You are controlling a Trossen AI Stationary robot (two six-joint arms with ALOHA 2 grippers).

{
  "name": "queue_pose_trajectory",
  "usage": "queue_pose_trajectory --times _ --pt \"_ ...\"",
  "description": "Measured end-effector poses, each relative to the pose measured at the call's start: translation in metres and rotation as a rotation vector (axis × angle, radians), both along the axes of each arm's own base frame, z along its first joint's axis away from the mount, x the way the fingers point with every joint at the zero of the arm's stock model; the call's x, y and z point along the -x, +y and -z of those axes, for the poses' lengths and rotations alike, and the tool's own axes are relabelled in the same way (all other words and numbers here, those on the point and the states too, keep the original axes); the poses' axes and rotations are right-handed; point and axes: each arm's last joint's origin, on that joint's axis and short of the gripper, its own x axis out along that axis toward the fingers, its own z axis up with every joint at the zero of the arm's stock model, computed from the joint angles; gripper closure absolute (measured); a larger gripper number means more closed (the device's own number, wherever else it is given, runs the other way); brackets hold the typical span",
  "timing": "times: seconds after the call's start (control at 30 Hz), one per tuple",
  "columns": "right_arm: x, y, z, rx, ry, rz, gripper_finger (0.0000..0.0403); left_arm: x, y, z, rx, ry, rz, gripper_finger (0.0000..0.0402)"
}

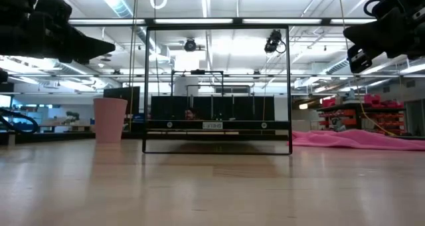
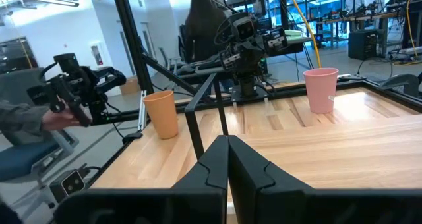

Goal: Stack small to large cups/mugs on shelf
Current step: Put the blue cup on the shelf

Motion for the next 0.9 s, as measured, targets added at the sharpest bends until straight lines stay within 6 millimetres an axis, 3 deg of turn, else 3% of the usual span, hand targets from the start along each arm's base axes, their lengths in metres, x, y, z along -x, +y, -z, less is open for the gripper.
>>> queue_pose_trajectory --times 0.17,0.27,0.5,0.9 --pt "0.000 0.000 0.000 0.000 -0.003 0.000 0.0391 0.002 0.000 -0.014 0.371 -0.231 0.051 0.0365" --pt "0.000 0.000 -0.005 -0.024 -0.053 -0.001 0.0391 0.004 0.000 -0.023 0.487 -0.356 0.091 0.0366" --pt "0.008 0.000 -0.037 -0.110 -0.331 -0.018 0.0391 0.013 -0.001 -0.043 0.482 -0.578 0.159 0.0378" --pt "0.052 -0.001 -0.132 -0.101 -0.687 -0.031 0.0391 0.015 0.000 -0.046 0.481 -0.636 0.128 0.0367"
